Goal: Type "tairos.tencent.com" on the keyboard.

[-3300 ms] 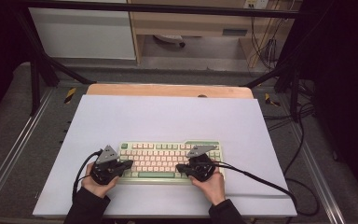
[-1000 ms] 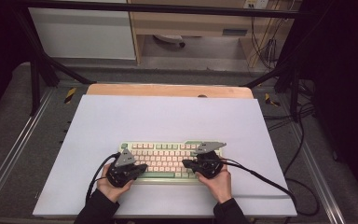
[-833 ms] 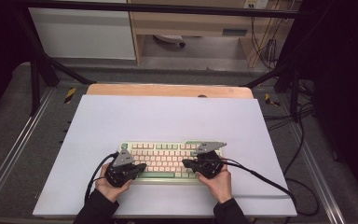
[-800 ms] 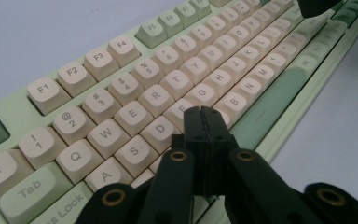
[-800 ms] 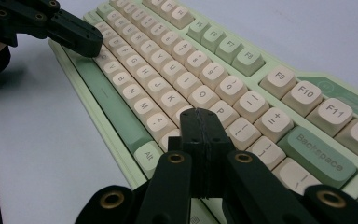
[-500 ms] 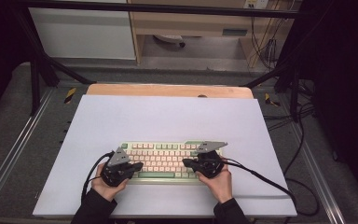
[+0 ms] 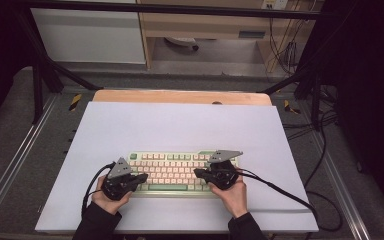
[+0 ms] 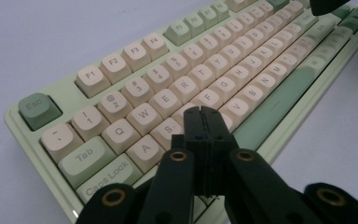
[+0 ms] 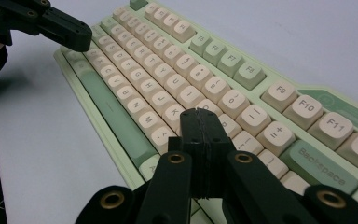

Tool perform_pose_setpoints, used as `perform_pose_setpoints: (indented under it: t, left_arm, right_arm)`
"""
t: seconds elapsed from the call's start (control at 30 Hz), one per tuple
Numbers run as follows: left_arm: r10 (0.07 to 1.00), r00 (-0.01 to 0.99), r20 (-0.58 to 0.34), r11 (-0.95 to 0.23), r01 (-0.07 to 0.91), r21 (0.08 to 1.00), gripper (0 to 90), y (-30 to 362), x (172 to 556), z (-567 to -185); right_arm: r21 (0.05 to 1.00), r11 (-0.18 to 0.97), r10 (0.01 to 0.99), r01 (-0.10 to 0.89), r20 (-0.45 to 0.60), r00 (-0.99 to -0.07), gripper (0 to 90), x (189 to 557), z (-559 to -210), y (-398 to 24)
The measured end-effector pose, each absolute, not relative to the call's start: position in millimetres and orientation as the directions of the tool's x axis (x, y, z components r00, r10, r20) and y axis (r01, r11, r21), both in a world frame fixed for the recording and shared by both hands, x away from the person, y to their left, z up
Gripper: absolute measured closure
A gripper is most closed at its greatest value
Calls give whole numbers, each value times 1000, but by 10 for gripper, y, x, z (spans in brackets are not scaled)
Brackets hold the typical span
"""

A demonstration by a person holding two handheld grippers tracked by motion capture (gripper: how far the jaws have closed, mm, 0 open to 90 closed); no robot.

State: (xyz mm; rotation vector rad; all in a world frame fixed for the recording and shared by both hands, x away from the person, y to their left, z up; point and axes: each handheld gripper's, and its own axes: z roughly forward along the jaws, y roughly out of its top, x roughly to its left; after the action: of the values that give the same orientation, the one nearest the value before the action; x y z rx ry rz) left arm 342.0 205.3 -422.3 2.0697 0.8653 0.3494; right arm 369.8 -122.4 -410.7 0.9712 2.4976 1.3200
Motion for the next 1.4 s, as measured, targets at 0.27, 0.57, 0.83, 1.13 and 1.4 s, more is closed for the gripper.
perform_pose_setpoints:
  t: [0.27,0.57,0.83,1.13,1.4]
  left_arm:
    - [692,719,-71,-394,458,797,900,2102,3429,-4227]
    - [696,715,-71,-389,458,799,900,2138,3431,-4223]
    - [698,713,-71,-387,459,800,900,2146,3430,-4219]
    - [699,711,-71,-386,460,800,900,2152,3434,-4222]
    - [700,711,-71,-387,460,799,900,2151,3434,-4224]
  right_arm:
    - [785,401,613,473,154,-775,900,3749,-4061,-1090]
    - [780,395,624,486,161,-765,900,3866,-4116,-948]
    - [761,408,636,504,159,-755,900,3946,-4205,-885]
    - [745,424,646,516,151,-748,900,3977,-4270,-869]
    - [743,431,646,512,141,-750,900,3977,-4294,-860]
